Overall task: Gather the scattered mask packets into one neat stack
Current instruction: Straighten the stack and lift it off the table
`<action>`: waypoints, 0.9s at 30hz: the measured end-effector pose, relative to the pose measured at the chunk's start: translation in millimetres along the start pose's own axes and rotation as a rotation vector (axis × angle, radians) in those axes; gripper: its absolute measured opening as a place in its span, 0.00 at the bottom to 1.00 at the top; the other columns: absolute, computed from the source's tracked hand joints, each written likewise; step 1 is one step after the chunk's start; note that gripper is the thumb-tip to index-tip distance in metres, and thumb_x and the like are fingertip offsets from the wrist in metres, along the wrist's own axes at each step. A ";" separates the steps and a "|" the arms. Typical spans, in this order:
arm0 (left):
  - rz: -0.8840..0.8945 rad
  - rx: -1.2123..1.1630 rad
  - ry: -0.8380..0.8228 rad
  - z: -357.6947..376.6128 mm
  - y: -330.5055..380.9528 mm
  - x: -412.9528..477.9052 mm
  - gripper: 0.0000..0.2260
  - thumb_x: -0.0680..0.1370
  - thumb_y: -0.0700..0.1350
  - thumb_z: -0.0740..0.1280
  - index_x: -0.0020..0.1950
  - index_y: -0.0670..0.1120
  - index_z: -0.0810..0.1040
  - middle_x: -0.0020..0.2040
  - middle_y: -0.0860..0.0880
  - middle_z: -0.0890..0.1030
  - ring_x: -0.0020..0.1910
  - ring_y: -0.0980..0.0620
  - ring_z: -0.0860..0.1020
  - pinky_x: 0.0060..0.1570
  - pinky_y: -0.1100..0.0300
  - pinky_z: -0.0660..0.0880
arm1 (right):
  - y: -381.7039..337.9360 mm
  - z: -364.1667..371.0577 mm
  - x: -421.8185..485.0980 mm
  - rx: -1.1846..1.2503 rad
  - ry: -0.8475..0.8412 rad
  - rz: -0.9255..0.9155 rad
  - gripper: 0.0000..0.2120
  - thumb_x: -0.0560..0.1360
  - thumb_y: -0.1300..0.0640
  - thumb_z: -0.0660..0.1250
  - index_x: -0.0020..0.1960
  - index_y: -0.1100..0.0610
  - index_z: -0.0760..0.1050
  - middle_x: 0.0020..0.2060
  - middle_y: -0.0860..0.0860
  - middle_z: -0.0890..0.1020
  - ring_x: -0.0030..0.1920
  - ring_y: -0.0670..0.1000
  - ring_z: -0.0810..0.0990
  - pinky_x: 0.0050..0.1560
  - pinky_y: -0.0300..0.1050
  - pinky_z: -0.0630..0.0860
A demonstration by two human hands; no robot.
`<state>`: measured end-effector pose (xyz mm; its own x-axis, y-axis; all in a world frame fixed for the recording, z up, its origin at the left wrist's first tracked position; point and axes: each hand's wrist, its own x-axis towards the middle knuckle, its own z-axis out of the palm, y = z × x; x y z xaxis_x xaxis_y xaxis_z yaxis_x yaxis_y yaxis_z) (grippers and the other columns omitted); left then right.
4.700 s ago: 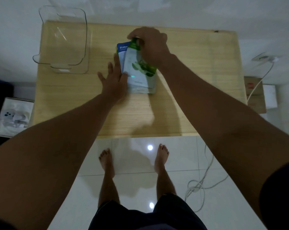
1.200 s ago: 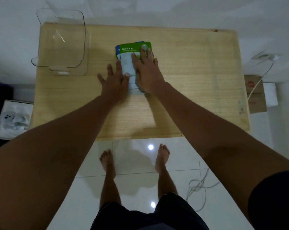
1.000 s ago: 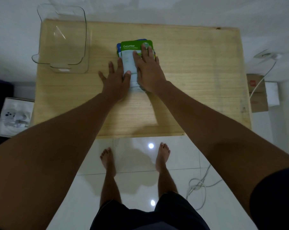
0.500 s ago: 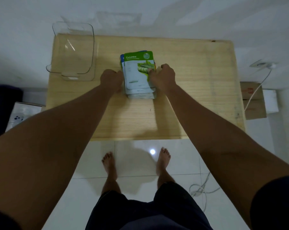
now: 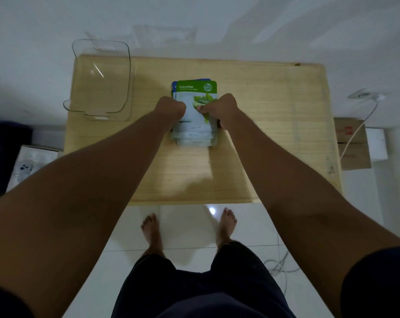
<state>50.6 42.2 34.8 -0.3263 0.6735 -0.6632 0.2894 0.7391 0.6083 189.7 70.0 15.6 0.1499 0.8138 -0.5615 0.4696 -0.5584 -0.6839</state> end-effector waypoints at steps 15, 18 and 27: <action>-0.135 -0.107 -0.160 -17.0 -1.3 9.8 0.12 0.76 0.42 0.69 0.58 0.45 0.74 0.47 0.45 0.78 0.41 0.46 0.78 0.33 0.55 0.73 | -11.6 4.3 -4.1 0.168 -0.091 0.129 0.23 0.62 0.61 0.83 0.50 0.67 0.77 0.51 0.61 0.83 0.49 0.60 0.84 0.53 0.59 0.82; -0.171 -0.132 -0.207 -20.0 -7.2 10.8 0.09 0.76 0.44 0.70 0.55 0.46 0.76 0.52 0.46 0.79 0.44 0.46 0.79 0.38 0.55 0.75 | -12.7 5.1 -7.9 0.161 -0.134 0.159 0.22 0.64 0.60 0.81 0.52 0.66 0.76 0.53 0.60 0.83 0.51 0.59 0.83 0.55 0.59 0.81; 0.049 -0.256 -0.096 -10.2 -9.8 6.6 0.21 0.79 0.43 0.66 0.70 0.37 0.69 0.65 0.39 0.76 0.62 0.40 0.77 0.62 0.47 0.75 | -7.7 -0.7 -16.2 0.290 -0.180 0.099 0.32 0.66 0.51 0.80 0.63 0.63 0.72 0.54 0.58 0.82 0.51 0.57 0.84 0.50 0.54 0.84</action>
<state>36.5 39.3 28.9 -0.2275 0.7148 -0.6613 0.0615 0.6883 0.7228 184.3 61.2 30.2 0.0149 0.7263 -0.6872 0.1896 -0.6769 -0.7112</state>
